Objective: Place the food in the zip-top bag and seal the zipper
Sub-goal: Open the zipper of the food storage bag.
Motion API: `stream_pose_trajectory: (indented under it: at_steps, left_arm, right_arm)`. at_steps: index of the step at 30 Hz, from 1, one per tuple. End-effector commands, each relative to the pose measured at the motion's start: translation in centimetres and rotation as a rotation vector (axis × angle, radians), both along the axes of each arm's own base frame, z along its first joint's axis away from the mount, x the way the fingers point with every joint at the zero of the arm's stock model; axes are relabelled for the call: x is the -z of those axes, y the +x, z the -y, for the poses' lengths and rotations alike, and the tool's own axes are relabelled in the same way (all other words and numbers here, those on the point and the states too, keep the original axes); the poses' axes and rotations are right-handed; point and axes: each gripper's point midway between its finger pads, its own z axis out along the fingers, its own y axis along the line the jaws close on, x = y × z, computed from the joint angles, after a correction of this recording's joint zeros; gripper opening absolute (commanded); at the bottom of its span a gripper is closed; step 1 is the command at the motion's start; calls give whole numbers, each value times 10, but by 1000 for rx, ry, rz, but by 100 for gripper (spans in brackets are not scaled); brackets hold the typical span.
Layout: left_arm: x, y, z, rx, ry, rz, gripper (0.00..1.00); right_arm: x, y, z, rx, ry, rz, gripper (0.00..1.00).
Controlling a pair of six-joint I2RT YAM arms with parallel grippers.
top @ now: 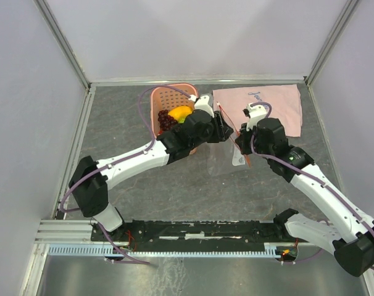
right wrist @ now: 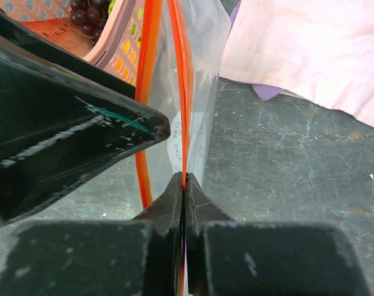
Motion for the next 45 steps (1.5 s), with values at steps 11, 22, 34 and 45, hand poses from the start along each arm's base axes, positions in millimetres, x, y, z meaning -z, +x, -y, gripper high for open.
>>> stream_pose_trajectory:
  at_steps: [11,22,34,45]
  left_arm:
    - [-11,2,10,11,-38,4,5]
    - [-20,-2,-14,-23,30,44,3]
    - [-25,-17,7,127,-7,45,3]
    - [-24,-25,15,184,0,51,3]
  right_arm:
    - [-45,13,22,83,-78,141,3]
    - [-81,14,97,417,-246,242,4]
    - [-56,19,51,210,-162,183,28]
    - [-39,29,30,129,-156,156,42]
